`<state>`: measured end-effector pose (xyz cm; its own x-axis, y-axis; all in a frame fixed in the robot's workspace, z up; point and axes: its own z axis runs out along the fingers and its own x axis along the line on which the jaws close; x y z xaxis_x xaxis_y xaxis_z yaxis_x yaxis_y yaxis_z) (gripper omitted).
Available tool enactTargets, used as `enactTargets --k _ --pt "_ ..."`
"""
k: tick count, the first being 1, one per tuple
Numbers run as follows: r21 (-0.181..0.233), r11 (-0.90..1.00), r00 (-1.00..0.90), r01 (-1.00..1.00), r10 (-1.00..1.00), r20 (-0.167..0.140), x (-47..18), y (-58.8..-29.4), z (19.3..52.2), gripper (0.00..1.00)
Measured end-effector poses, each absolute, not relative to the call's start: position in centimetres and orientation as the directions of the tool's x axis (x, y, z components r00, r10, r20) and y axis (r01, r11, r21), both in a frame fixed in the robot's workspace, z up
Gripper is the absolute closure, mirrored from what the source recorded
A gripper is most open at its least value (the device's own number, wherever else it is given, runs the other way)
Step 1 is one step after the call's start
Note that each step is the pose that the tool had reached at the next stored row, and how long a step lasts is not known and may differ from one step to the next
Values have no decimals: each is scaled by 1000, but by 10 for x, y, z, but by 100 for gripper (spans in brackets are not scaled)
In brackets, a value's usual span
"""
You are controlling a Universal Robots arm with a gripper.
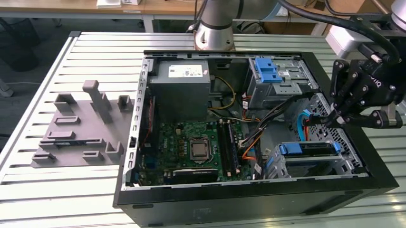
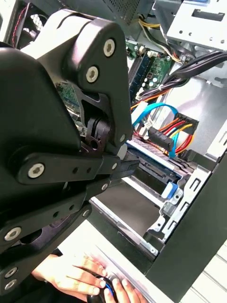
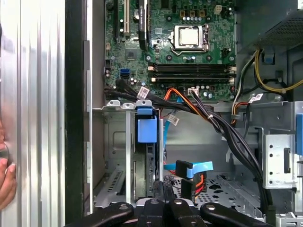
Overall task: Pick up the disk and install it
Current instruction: 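Insert the first disk wire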
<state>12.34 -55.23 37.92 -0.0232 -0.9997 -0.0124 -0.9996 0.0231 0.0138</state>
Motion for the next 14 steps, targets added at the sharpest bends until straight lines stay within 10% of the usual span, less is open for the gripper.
enactTargets --k 14 --pt "5 61 -61 -998 -998 -2 125 -537 377 89"
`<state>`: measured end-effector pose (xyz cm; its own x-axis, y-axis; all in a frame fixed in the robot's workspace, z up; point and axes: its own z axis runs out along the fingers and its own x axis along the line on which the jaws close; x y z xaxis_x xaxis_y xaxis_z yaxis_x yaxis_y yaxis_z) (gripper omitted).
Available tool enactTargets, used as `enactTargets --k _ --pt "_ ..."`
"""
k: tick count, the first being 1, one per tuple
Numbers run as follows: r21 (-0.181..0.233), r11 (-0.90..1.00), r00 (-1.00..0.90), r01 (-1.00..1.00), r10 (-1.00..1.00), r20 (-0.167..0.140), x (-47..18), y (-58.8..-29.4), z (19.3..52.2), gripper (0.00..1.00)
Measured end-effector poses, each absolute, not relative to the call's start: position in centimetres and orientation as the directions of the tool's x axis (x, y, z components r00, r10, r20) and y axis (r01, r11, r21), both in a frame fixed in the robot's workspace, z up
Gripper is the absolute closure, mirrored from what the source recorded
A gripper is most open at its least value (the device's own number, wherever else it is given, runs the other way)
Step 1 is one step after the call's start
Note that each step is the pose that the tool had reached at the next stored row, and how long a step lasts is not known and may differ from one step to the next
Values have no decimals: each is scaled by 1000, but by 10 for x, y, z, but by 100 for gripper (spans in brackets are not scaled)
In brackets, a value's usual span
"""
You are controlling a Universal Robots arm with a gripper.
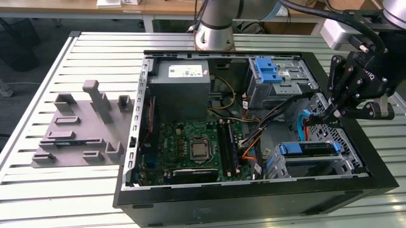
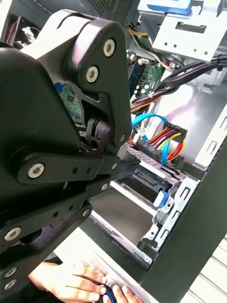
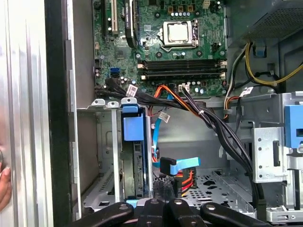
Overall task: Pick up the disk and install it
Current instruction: 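Insert the first disk wire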
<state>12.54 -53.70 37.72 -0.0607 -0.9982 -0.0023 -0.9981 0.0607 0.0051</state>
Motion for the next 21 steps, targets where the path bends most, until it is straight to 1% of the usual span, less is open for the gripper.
enactTargets --k 2,13,16,21 --pt "1 61 -61 -998 -998 5 125 -533 376 89" --pt "-2 62 -62 -998 -998 5 125 -532 373 89" --pt "-4 61 -62 -998 -998 19 125 -529 372 89" --pt "-4 61 -62 -998 -998 21 125 -524 370 89"
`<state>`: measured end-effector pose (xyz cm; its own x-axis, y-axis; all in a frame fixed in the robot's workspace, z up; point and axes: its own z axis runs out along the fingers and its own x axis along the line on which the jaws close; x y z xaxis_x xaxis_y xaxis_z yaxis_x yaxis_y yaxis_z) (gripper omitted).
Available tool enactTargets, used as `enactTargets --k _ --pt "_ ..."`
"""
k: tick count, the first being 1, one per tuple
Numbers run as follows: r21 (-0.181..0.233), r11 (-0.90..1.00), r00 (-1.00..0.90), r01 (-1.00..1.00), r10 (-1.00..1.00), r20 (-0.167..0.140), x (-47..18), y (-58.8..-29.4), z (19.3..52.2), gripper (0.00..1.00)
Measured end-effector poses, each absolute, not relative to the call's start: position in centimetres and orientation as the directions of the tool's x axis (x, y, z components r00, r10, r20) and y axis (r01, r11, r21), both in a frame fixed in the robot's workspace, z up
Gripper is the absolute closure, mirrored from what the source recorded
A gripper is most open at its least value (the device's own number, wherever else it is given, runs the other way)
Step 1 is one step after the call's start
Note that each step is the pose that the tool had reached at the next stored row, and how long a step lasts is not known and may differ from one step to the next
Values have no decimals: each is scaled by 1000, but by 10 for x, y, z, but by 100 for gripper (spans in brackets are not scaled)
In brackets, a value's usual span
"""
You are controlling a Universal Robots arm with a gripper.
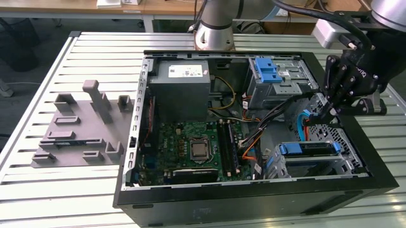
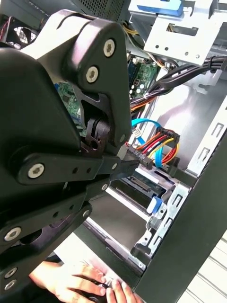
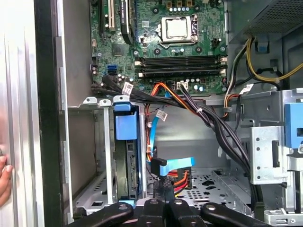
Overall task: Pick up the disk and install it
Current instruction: 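Insert the first disk wire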
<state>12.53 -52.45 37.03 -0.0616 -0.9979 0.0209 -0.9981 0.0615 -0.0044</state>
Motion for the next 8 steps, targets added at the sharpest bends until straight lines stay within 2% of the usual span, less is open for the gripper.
enactTargets --k 1,8 --pt "-4 61 -62 -998 -998 21 125 -524 370 83" --pt "-4 62 -62 -998 -998 21 125 -518 365 82"
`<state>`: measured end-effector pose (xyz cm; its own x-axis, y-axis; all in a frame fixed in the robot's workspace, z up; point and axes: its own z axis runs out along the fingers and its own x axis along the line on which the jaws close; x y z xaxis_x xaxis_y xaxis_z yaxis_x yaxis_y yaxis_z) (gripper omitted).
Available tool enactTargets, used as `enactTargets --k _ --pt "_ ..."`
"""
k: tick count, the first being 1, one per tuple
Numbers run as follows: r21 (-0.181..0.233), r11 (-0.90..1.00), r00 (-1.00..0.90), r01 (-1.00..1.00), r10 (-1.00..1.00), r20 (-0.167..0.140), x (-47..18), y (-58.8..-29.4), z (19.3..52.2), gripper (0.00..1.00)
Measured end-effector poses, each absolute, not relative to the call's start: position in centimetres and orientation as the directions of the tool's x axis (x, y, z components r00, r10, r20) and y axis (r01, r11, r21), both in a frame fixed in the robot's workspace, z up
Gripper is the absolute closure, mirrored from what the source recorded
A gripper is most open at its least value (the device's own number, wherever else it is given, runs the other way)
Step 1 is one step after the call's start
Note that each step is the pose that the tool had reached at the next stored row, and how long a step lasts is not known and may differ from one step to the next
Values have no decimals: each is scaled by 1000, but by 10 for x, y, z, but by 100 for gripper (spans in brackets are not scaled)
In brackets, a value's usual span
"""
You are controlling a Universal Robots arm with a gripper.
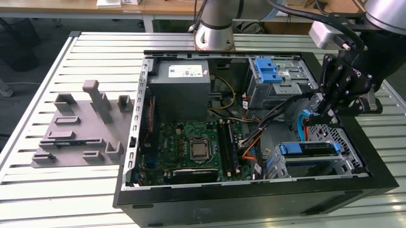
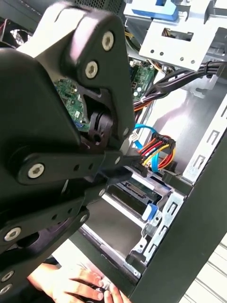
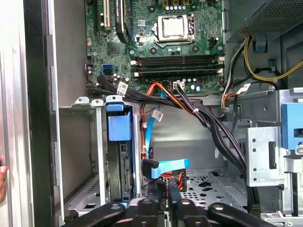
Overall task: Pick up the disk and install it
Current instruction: 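Insert the first disk wire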
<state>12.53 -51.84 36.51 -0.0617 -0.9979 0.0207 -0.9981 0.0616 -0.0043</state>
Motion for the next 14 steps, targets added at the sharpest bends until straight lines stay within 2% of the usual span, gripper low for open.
enactTargets --k 1,4,9,14 --pt "-4 62 -62 -998 -998 21 125 -518 365 75" --pt "-5 62 -62 -998 -998 26 125 -516 364 75" --pt "-9 61 -62 -998 -997 56 125 -514 362 75" --pt "-11 61 -62 -998 -995 72 125 -512 360 75"
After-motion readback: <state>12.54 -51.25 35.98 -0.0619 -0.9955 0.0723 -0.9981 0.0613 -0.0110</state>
